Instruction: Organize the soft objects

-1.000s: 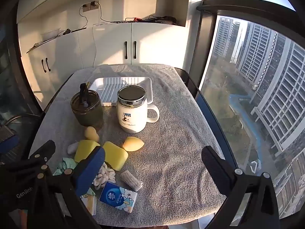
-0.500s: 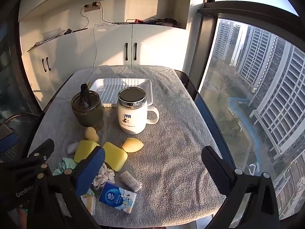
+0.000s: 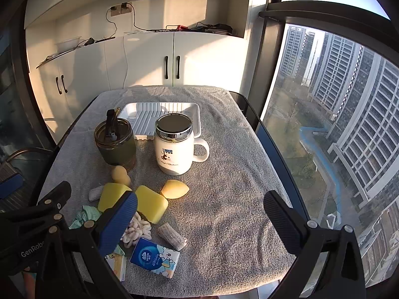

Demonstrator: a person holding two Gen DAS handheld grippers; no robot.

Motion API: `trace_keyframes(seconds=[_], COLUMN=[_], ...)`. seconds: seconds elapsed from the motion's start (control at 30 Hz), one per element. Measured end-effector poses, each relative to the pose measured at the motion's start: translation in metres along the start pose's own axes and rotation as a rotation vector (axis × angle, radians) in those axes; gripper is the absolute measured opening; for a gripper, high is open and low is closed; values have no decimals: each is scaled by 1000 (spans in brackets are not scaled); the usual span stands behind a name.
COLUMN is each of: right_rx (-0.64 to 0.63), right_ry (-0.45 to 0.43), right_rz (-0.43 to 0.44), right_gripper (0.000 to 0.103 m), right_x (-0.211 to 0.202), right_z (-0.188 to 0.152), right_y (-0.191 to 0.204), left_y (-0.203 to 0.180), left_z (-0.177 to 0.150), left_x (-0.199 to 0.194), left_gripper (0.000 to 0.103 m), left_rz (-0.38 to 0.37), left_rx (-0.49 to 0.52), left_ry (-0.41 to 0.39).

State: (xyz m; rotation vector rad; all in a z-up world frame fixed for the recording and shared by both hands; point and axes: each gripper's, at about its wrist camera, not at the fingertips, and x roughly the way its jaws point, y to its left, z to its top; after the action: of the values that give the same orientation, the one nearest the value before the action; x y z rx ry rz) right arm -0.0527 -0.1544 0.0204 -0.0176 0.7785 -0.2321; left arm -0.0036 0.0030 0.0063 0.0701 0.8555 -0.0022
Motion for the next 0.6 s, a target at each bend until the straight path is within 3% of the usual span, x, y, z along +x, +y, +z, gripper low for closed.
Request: trace_keyframes(seconds=[0.6], right_rx=[-1], right_ry=[6], right_rz=[1], right_gripper=[103], right_x=[1], right_z=[0], right_y=[1], left_y=[-1], left_z=[-1], left_x=[2], left_gripper=[103], left_rz=[4], left_rx=[3], left_ry=[0])
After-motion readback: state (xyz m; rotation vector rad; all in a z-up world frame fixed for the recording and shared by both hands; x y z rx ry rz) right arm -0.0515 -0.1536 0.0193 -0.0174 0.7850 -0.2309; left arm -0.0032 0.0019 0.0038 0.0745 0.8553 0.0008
